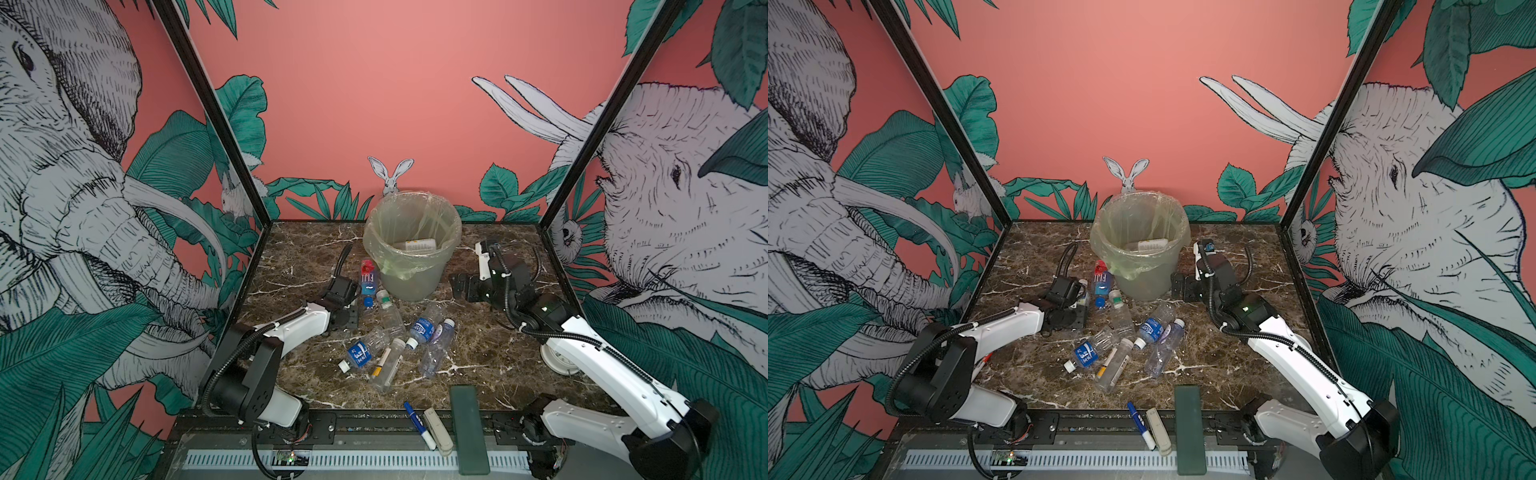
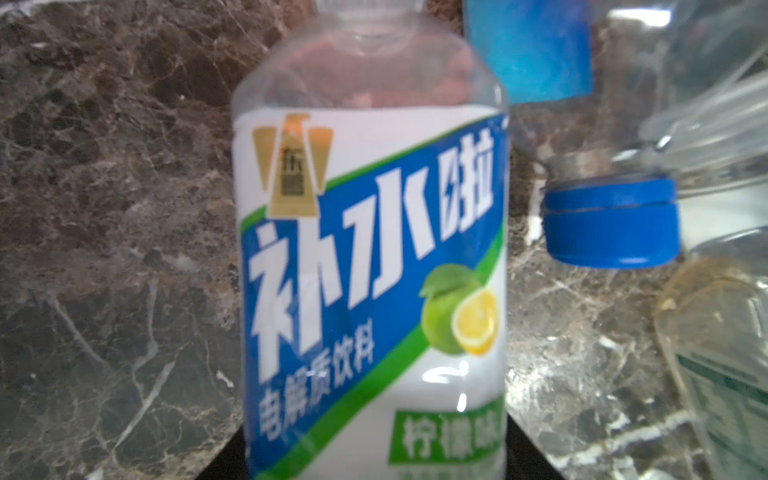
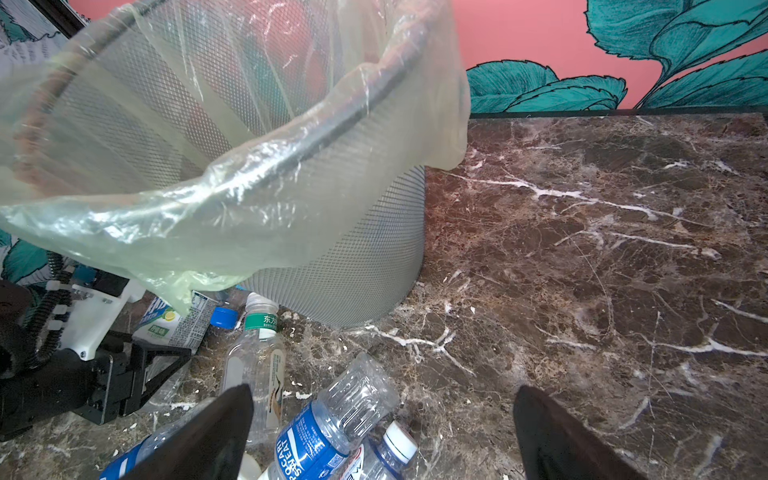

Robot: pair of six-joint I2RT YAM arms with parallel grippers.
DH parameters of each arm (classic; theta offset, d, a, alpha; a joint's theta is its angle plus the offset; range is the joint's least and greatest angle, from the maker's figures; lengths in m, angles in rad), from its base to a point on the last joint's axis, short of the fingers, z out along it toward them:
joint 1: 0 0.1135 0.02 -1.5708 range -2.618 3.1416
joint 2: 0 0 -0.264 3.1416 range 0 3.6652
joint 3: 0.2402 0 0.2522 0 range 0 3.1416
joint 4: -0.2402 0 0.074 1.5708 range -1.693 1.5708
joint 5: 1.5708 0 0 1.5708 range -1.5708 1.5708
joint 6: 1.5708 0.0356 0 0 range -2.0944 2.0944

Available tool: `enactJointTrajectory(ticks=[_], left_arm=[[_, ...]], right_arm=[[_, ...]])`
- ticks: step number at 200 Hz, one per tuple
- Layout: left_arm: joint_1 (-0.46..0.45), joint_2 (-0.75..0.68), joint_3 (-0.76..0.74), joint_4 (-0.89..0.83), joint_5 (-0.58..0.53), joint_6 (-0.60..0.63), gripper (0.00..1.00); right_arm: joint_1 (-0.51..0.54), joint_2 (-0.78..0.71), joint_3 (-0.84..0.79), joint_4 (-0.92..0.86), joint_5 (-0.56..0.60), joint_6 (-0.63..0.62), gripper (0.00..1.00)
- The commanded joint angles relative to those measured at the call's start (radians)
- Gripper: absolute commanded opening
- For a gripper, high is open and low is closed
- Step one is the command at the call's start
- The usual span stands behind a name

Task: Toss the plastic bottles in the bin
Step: 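Close the left gripper on the green-lemon label bottle, then lift the green-lemon bottle with the left gripper and drop it into the bin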

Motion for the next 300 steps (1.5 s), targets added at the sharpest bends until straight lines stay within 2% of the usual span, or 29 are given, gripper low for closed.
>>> enactJointTrajectory(ticks=[1, 30, 78, 136, 195, 251, 300], left_arm=[[0.007, -0.061, -0.014, -0.017, 0.001, 0.001, 0.55], [0.008, -0.119, -0.032, -0.023, 0.006, -0.006, 0.55], [0.008, -0.309, -0.071, -0.009, 0.035, 0.032, 0.55], [0.008, -0.508, -0.109, 0.037, 0.123, 0.060, 0.57], [0.008, -0.615, -0.079, 0.023, 0.192, 0.073, 0.58], [0.008, -0.733, -0.085, 0.031, 0.204, 0.084, 0.58], [0.007, -0.780, -0.039, 0.014, 0.250, 0.111, 0.60]], right_arm=[[-0.003, 0.003, -0.003, 0.021, 0.002, 0.010, 0.99], [-0.002, 0.010, -0.004, 0.027, 0.002, 0.010, 0.99], [-0.002, 0.018, -0.014, 0.041, 0.002, 0.013, 0.99], [-0.001, 0.030, -0.021, 0.055, -0.006, 0.018, 0.99], [-0.002, 0.034, -0.017, 0.055, -0.006, 0.018, 1.00], [-0.001, 0.039, -0.014, 0.059, -0.015, 0.024, 0.99], [-0.002, 0.055, -0.002, 0.066, -0.025, 0.022, 0.99]])
